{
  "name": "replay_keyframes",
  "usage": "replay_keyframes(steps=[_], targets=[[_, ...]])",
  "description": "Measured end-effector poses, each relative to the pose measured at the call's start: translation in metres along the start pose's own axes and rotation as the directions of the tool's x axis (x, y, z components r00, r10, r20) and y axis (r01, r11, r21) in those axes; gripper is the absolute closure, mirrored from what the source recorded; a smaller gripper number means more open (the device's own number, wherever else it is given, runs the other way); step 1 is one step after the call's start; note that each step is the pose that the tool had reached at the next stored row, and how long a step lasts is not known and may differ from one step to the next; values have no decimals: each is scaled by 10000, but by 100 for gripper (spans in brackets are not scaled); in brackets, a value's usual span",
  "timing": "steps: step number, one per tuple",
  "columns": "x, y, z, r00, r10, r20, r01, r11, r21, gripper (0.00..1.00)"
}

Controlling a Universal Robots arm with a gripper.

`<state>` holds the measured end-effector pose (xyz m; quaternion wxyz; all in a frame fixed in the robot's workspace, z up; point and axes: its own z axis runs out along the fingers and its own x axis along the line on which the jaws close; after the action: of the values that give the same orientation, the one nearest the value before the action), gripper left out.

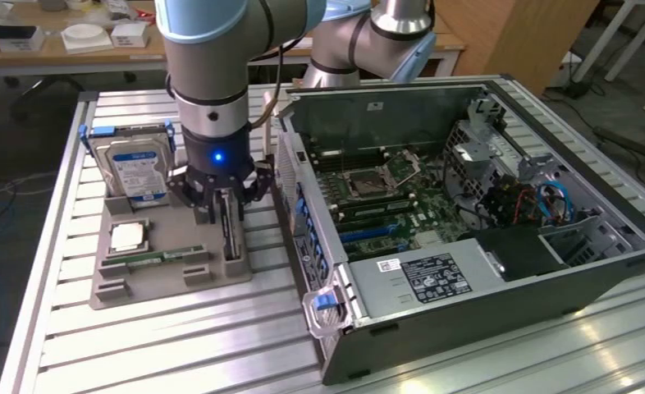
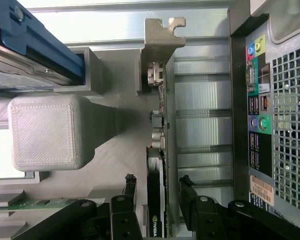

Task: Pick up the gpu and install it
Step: 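Pick up the gpu and move the gpu toward the slot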

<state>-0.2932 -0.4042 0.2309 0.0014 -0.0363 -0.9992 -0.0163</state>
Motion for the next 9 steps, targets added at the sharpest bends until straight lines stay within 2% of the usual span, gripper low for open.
replay_keyframes(steps=[9], targets=[[1,36,4,10000,-2,0,2,10000,9,53]])
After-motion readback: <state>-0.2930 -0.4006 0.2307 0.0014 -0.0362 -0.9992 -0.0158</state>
